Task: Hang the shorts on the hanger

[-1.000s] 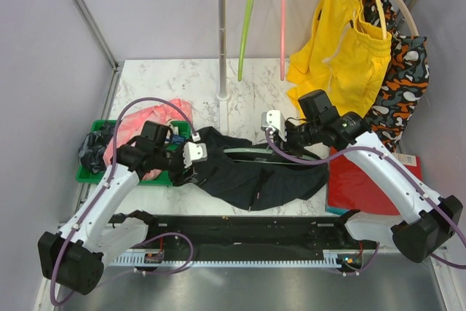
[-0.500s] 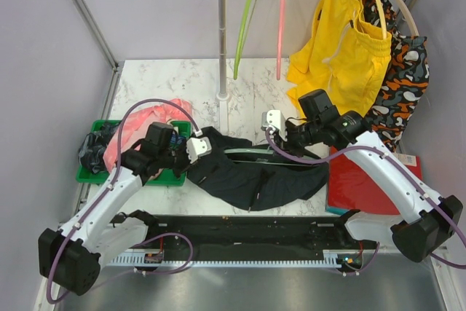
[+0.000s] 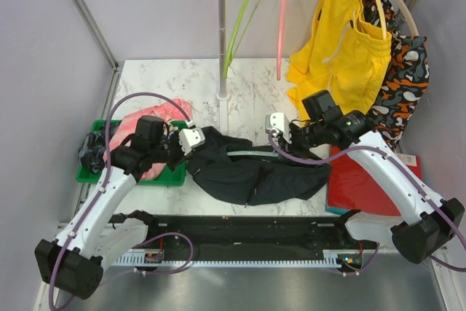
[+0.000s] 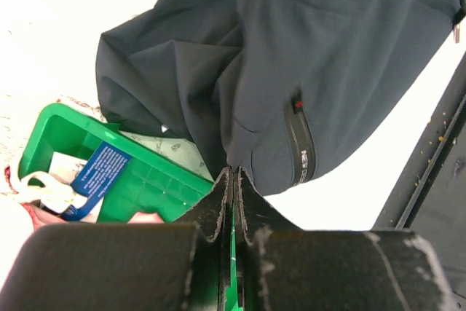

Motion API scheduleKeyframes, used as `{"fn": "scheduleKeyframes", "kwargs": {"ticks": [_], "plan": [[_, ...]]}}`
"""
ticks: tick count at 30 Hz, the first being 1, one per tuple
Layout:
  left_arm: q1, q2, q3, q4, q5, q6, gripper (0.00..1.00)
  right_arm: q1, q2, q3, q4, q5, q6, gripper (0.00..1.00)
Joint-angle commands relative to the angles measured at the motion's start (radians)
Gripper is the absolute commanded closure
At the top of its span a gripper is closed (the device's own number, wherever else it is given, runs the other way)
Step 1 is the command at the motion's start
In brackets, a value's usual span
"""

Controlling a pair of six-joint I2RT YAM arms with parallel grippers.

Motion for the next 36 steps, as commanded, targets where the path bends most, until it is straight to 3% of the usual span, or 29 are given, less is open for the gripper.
{"fn": "scheduleKeyframes", "kwargs": {"ticks": [1, 7, 10, 13, 18, 20, 23, 29, 36], "plan": [[0.029, 0.066, 0.069, 0.035, 0.023, -0.041, 0.98, -0.006, -0.057, 0.08, -0.048, -0.032, -0.035, 1.0], [0.036, 0.083, 0.075, 0.0, 0.075, 0.056, 0.95, -0.027, -0.054, 0.197, -0.044, 0.005, 0.068, 1.0], [0.038, 0.077, 0.179, -0.085, 0.158, 0.065, 0.5, -0.03, -0.04, 0.263, -0.074, 0.034, 0.143, 1.0], [0.036, 0.052, 0.301, -0.064, 0.23, 0.012, 0.35, -0.029, -0.015, 0.361, -0.128, 0.083, 0.226, 1.0], [-0.026, 0.071, 0.44, 0.057, 0.276, -0.061, 0.34, -0.029, -0.001, 0.384, -0.219, 0.12, 0.315, 1.0], [-0.11, 0.075, 0.426, 0.161, 0.174, -0.061, 0.34, -0.027, -0.006, 0.367, -0.22, 0.138, 0.349, 1.0], [-0.401, 0.127, 0.427, 0.252, -0.073, 0.017, 0.35, -0.025, 0.002, 0.361, -0.223, 0.143, 0.387, 1.0], [-0.644, 0.268, 0.446, 0.334, -0.26, 0.194, 0.37, -0.027, -0.027, 0.335, -0.233, 0.132, 0.395, 1.0], [-0.803, 0.395, 0.401, 0.57, -0.458, 0.306, 0.38, -0.025, -0.09, 0.295, -0.246, 0.107, 0.381, 1.0]]}}
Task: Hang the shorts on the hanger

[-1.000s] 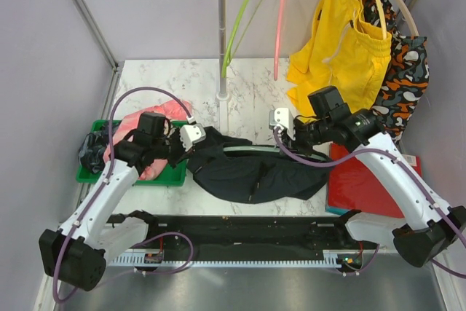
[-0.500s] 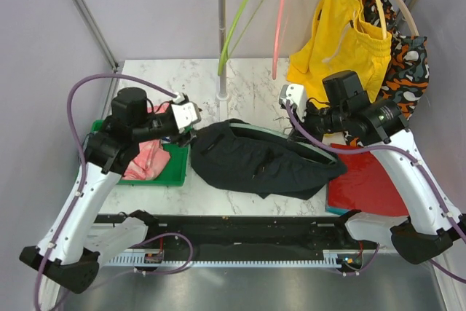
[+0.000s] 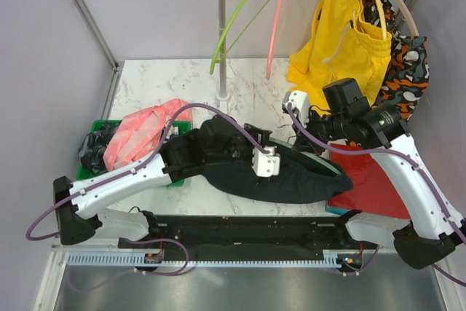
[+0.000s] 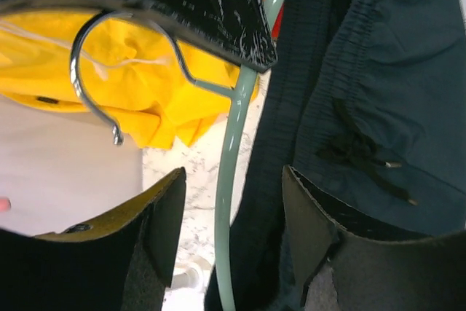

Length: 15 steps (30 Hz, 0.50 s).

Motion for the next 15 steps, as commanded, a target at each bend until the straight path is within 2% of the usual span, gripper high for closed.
{"fn": "scheduleKeyframes", "kwargs": {"ticks": [1, 2, 3, 4, 7, 9, 11, 12, 13, 15], "plan": [[-0.063, 0.06, -0.001, 0.198, -0.169, 0.114, 0.41, -0.002, -0.061, -0.01, -0.001, -0.031, 0.014, 1.0], [-0.072, 0.072, 0.007, 0.196, -0.176, 0.113, 0.46, -0.002, -0.073, -0.016, -0.003, -0.03, 0.015, 1.0], [-0.074, 0.089, 0.012, 0.19, -0.178, 0.093, 0.58, -0.002, -0.079, -0.023, -0.003, -0.03, 0.02, 1.0], [-0.074, 0.094, 0.018, 0.187, -0.178, 0.084, 0.64, -0.002, -0.085, -0.037, -0.003, -0.028, 0.021, 1.0], [-0.074, 0.1, 0.01, 0.164, -0.178, 0.07, 0.77, -0.013, -0.108, -0.054, 0.007, -0.037, 0.03, 1.0], [-0.074, 0.091, -0.016, 0.164, -0.178, 0.062, 0.81, -0.03, -0.116, -0.054, 0.005, -0.062, 0.037, 1.0], [-0.071, 0.069, -0.039, 0.169, -0.198, 0.053, 0.96, -0.037, -0.119, -0.054, 0.005, -0.082, 0.043, 1.0], [-0.065, 0.059, -0.044, 0.169, -0.201, 0.022, 0.98, -0.045, -0.124, -0.054, 0.004, -0.083, 0.046, 1.0], [-0.055, 0.046, -0.053, 0.172, -0.196, 0.002, 0.98, -0.048, -0.125, -0.054, 0.002, -0.083, 0.049, 0.72], [-0.013, -0.006, -0.063, 0.167, -0.158, -0.03, 0.98, -0.054, -0.136, -0.056, -0.015, -0.076, 0.05, 0.38]]}}
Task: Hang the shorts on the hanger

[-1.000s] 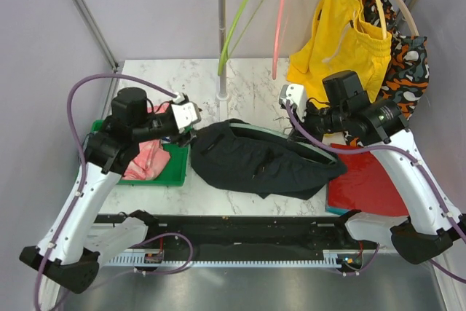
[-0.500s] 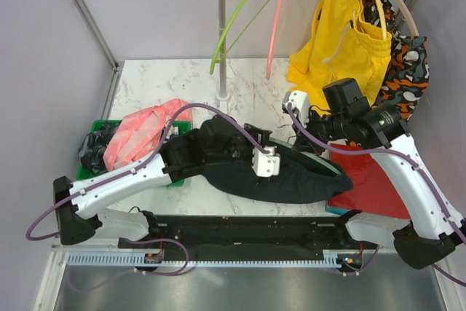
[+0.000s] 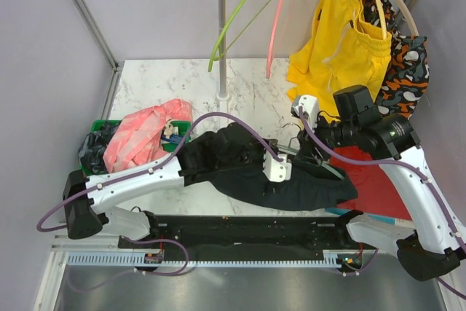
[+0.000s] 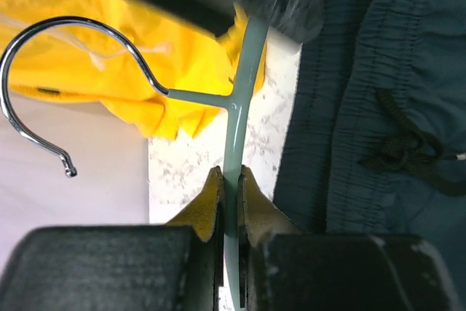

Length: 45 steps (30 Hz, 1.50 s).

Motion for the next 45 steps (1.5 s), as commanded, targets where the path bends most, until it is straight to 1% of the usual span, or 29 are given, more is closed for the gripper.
{"fn": "scheduleKeyframes", "kwargs": {"ticks": [1, 3, 5, 7, 9, 12, 15, 16, 18, 19, 21, 22, 24, 25, 26, 28, 29, 30, 31, 33, 34, 35, 36, 37, 39, 40, 41, 43, 45], "plan": [[0.068, -0.128, -0.057, 0.04, -0.015, -0.074, 0.98, -0.016, -0.049, 0.004, -0.016, -0.028, 0.025, 0.21], [0.091, -0.214, -0.1, 0.085, 0.033, -0.067, 0.98, -0.016, -0.06, -0.002, -0.018, -0.012, 0.033, 0.17], [0.115, -0.264, -0.164, 0.12, 0.066, -0.075, 0.98, -0.016, -0.055, -0.005, -0.021, 0.006, 0.041, 0.1], [0.121, -0.306, -0.201, 0.14, 0.068, -0.064, 0.98, -0.025, -0.047, -0.001, -0.027, 0.0, 0.056, 0.09], [0.129, -0.323, -0.209, 0.154, 0.072, -0.084, 0.98, -0.039, -0.04, 0.005, -0.021, -0.046, 0.07, 0.09], [0.131, -0.34, -0.224, 0.182, 0.106, -0.089, 0.98, -0.059, -0.02, 0.016, 0.002, -0.072, 0.082, 0.15], [0.134, -0.334, -0.212, 0.183, 0.135, -0.109, 0.98, -0.063, -0.004, 0.034, 0.013, -0.113, 0.077, 0.27], [0.14, -0.331, -0.206, 0.189, 0.146, -0.116, 0.98, -0.066, -0.001, 0.036, 0.012, -0.141, 0.076, 0.41], [0.14, -0.317, -0.197, 0.194, 0.152, -0.141, 0.98, -0.071, -0.007, 0.034, 0.012, -0.162, 0.074, 0.53], [0.141, -0.308, -0.182, 0.195, 0.149, -0.153, 0.98, -0.068, -0.012, 0.031, 0.009, -0.175, 0.074, 0.63], [0.154, -0.277, -0.168, 0.211, 0.147, -0.199, 0.98, -0.076, -0.033, 0.012, 0.005, -0.185, 0.074, 0.74], [0.161, -0.266, -0.155, 0.212, 0.149, -0.214, 0.98, -0.08, -0.043, 0.004, 0.007, -0.182, 0.076, 0.86], [0.167, -0.24, -0.146, 0.212, 0.147, -0.251, 0.98, -0.089, -0.063, -0.012, 0.007, -0.164, 0.082, 0.92], [0.17, -0.236, -0.143, 0.211, 0.15, -0.259, 0.98, -0.091, -0.069, -0.013, 0.007, -0.162, 0.082, 1.0], [0.17, -0.231, -0.146, 0.238, 0.155, -0.262, 0.98, -0.103, -0.078, -0.016, 0.008, -0.159, 0.088, 1.0], [0.172, -0.222, -0.148, 0.237, 0.143, -0.281, 0.97, -0.122, -0.092, -0.019, 0.024, -0.141, 0.108, 1.0], [0.174, -0.217, -0.145, 0.232, 0.128, -0.297, 0.88, -0.141, -0.102, -0.021, 0.027, -0.13, 0.116, 1.0], [0.18, -0.212, -0.137, 0.222, 0.118, -0.337, 0.67, -0.151, -0.109, -0.025, 0.033, -0.112, 0.128, 1.0], [0.201, -0.217, -0.134, 0.221, 0.121, -0.363, 0.55, -0.157, -0.113, -0.027, 0.045, -0.097, 0.136, 1.0], [0.236, -0.238, -0.125, 0.221, 0.141, -0.449, 0.36, -0.181, -0.129, -0.038, 0.059, -0.054, 0.166, 1.0], [0.277, -0.248, -0.122, 0.221, 0.155, -0.472, 0.25, -0.189, -0.133, -0.041, 0.07, -0.008, 0.175, 1.0], [0.301, -0.257, -0.119, 0.221, 0.167, -0.491, 0.19, -0.206, -0.145, -0.044, 0.077, 0.024, 0.189, 1.0], [0.324, -0.266, -0.116, 0.225, 0.185, -0.506, 0.16, -0.212, -0.153, -0.05, 0.085, 0.057, 0.203, 1.0], [0.366, -0.283, -0.108, 0.229, 0.19, -0.508, 0.15, -0.217, -0.159, -0.051, 0.096, 0.124, 0.223, 1.0], [0.416, -0.291, -0.086, 0.225, 0.196, -0.52, 0.14, -0.218, -0.169, -0.044, 0.104, 0.193, 0.229, 1.0], [0.465, -0.295, -0.08, 0.222, 0.201, -0.526, 0.14, -0.218, -0.167, -0.038, 0.111, 0.239, 0.228, 1.0], [0.485, -0.298, -0.074, 0.221, 0.207, -0.531, 0.13, -0.218, -0.158, -0.029, 0.114, 0.311, 0.225, 1.0], [0.522, -0.312, -0.071, 0.179, 0.221, -0.54, 0.12, -0.218, -0.129, 0.011, 0.136, 0.392, 0.217, 1.0], [0.531, -0.321, -0.073, 0.163, 0.23, -0.544, 0.12, -0.218, -0.1, 0.072, 0.151, 0.425, 0.211, 1.0]]}}
